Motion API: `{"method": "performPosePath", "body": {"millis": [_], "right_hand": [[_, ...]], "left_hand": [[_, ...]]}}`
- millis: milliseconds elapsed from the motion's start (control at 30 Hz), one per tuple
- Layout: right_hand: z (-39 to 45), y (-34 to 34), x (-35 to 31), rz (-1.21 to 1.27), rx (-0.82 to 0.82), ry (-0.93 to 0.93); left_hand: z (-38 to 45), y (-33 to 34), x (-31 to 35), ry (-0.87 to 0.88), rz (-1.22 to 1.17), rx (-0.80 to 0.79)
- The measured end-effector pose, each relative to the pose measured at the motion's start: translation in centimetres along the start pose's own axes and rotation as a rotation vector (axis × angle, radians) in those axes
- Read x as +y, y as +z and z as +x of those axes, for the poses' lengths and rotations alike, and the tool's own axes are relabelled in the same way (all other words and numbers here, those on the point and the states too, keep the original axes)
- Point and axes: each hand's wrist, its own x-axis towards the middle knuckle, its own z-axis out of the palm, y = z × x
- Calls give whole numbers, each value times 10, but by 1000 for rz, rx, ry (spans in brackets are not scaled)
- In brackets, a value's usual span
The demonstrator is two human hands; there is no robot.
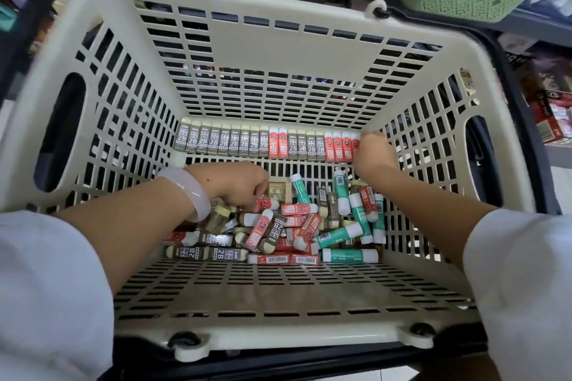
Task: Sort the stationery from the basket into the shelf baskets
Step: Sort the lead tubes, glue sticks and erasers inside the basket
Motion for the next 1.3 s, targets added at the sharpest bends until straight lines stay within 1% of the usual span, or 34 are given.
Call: {"method": "performPosePath", "body": {"millis": [33,67,133,200,267,300,367,433,500,533,600,667,733,833,900,967,1100,1167,1233,1300], "right_hand": [[-2,-2,-3,58,19,-21],[-5,-4,-7,125,29,-89],[-16,-9,-18,254,-24,-329],[-32,-12,-32,317,-154,-593],[-47,-11,-44,298,-276,-793],[-53,-9,-48,284,-343,-851],[-62,-1,-56,240,-468,-899],[-66,7,-62,188,-534,-888],[-67,13,-67,220,-569,-844],[-66,13,-69,278,-595,-810],[-63,8,-72,474,-681,-690],[-55,-3,-78,708,-722,-553],[-44,-13,-89,853,-646,-466],[-23,-16,-121,882,-459,-418],[-14,-8,-148,902,-395,-367],[-12,5,-176,924,-365,-301],[-15,25,-215,959,-315,-203],[-17,29,-224,978,-316,-152],[-20,30,-227,1059,-352,-89],[-25,29,-225,1134,-379,-56]], "left_hand": [[-1,-3,0,2,-15,33],[-2,-6,1,-1,-30,74],[-4,-13,1,-26,-76,161],[-6,-19,1,-85,-102,221],[-8,-23,-1,-146,-91,259],[-9,-24,-2,-169,-92,275],[-14,-27,-5,-202,-140,318],[-20,-30,-6,-213,-249,363],[-30,-33,-3,-189,-406,373],[-36,-35,-2,-174,-480,368],[-51,-44,-1,-175,-575,370],[-69,-57,-4,-227,-638,424],[-87,-64,-11,-314,-649,507],[-107,-57,-23,-445,-639,628],[-112,-52,-26,-497,-708,683],[-112,-50,-29,-534,-736,699],[-104,-48,-35,-591,-778,680],[-98,-46,-37,-591,-882,680],[-93,-46,-36,-566,-988,694],[-89,-43,-31,-566,-1113,672]]}}
